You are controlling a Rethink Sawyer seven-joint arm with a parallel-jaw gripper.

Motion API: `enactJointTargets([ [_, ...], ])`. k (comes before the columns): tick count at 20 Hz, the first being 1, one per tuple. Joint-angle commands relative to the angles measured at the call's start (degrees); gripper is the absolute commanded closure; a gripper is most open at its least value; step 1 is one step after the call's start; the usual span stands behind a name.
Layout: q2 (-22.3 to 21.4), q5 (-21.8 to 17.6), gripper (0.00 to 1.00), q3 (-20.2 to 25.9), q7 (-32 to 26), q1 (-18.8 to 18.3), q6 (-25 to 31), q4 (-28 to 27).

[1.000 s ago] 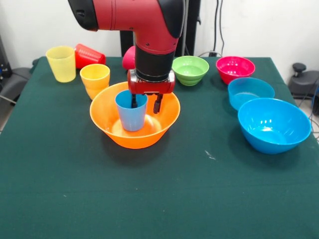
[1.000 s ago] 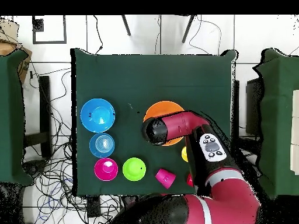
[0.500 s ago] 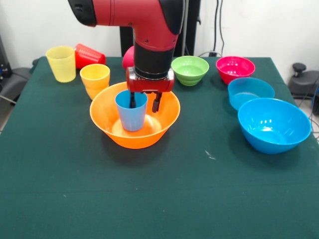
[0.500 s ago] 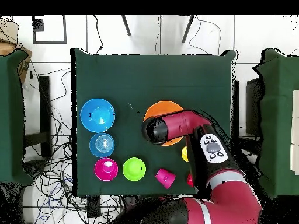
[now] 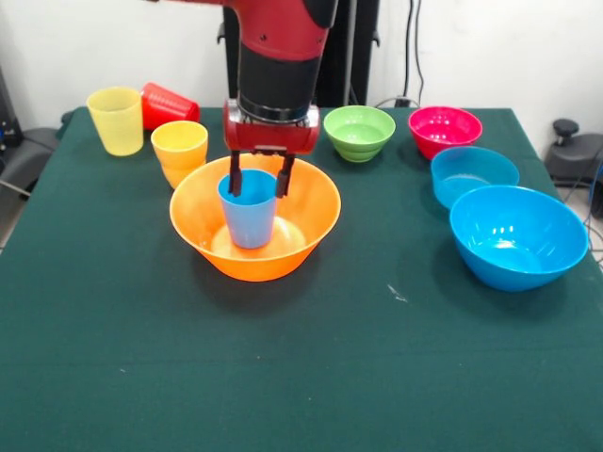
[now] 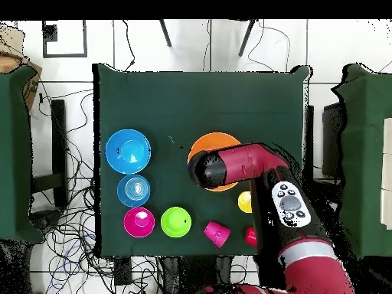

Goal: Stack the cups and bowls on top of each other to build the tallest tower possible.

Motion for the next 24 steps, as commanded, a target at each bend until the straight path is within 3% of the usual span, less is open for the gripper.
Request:
enactJointTargets([
  [1,-2.8,2.2,0.00,3.1,-2.1,-0.5,3.2,4.8],
  [10,-4.2,3.1,0.00,2.7,-1.9,-0.1,3.8,5.4],
  [17,-8.3,4.8,0.00,2.1,-1.5,0.5,6.2,7.6],
  [24,-9.7,5.4,0.00,0.8,-0.1,1.7,6.8,8.3],
])
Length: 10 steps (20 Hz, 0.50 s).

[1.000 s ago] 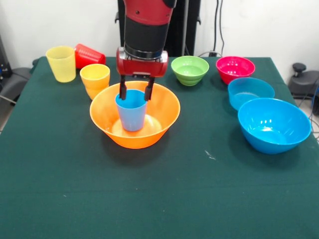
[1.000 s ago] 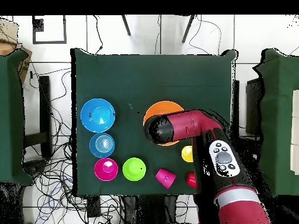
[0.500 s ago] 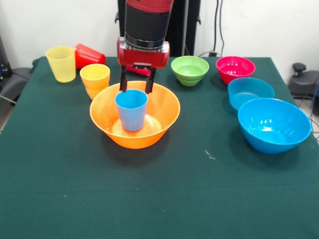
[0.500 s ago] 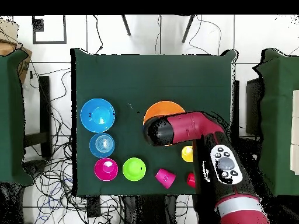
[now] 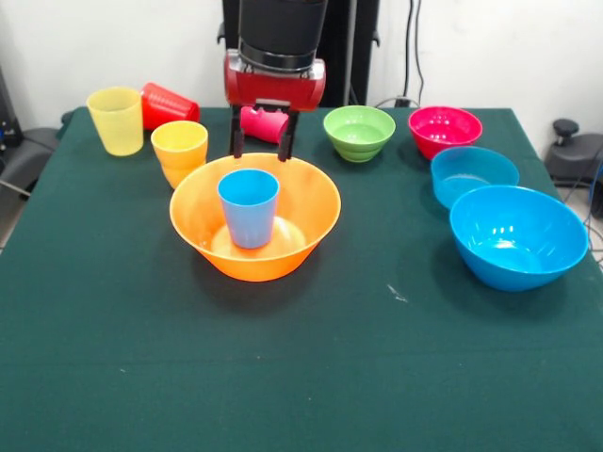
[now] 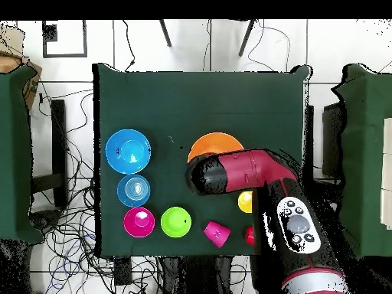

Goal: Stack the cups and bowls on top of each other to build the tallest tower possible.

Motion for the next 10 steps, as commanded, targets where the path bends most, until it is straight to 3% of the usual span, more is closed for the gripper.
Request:
enactJointTargets([
  [1,-2.4,2.1,0.00,0.7,-0.1,1.9,7.2,3.2],
  [10,-4.2,3.6,0.00,-0.3,1.6,4.0,9.9,3.2],
])
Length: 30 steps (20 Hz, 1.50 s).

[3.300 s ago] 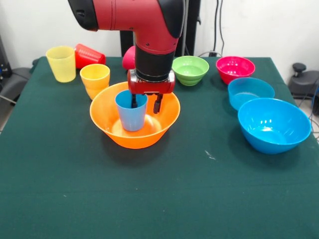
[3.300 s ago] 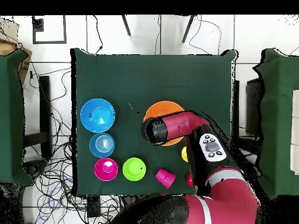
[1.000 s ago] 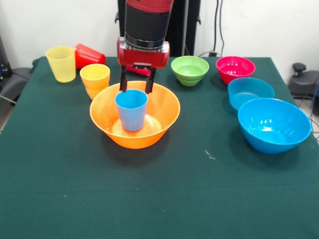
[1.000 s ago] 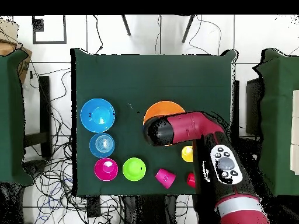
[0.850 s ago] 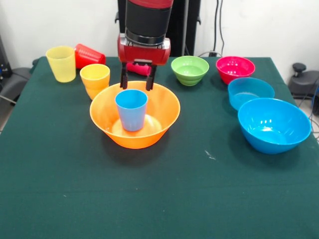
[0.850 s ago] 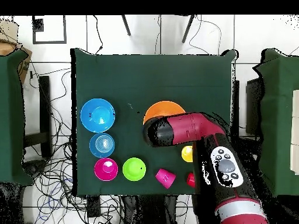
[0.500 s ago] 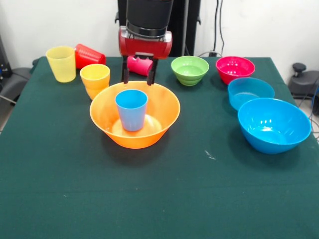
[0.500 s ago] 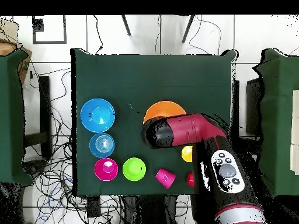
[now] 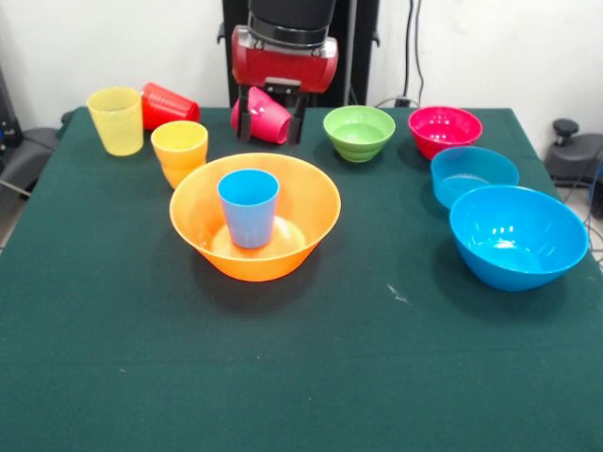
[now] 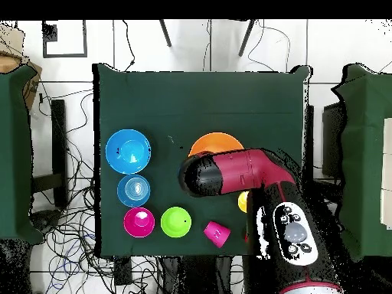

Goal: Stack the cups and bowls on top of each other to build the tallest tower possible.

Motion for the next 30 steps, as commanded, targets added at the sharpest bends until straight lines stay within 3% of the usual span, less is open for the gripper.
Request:
enactJointTargets([
  [1,-0.9,2.5,0.00,-0.1,1.7,2.6,8.8,2.3],
  [10,0.8,3.4,0.00,-1.9,6.0,6.5,11.4,-1.1],
  [22,1.1,11.4,0.00,-2.8,9.4,11.0,12.5,-2.8],
  [30,1.7,16.6,0.00,-2.2,9.3,11.9,9.2,-2.6],
])
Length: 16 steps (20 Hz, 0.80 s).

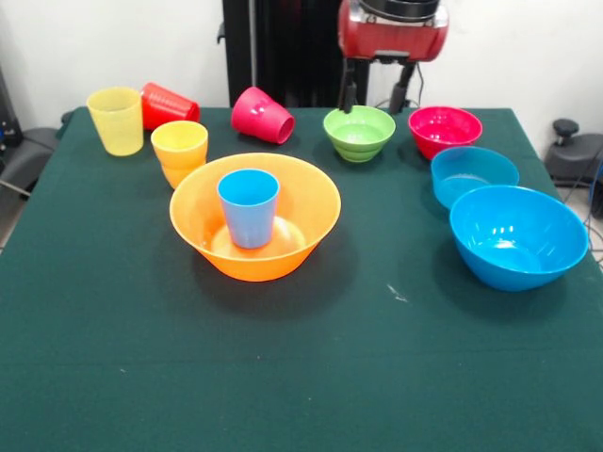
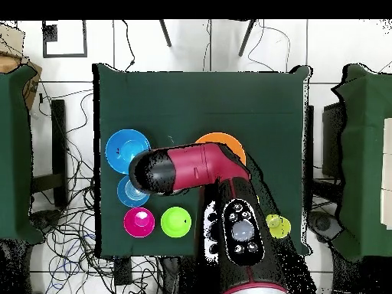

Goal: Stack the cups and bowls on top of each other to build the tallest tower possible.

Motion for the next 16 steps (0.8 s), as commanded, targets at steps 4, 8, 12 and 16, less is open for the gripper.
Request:
enactJointTargets([
  [4,4.1,6.9,0.00,1.4,8.6,1.5,1.4,-2.9],
  [8,4.8,9.7,0.00,2.8,7.5,1.0,-0.5,-2.6],
  [12,5.1,11.2,0.00,3.5,6.5,0.6,-3.7,-1.2],
  [16,5.8,13.3,0.00,5.4,4.9,-0.7,-6.8,0.0],
])
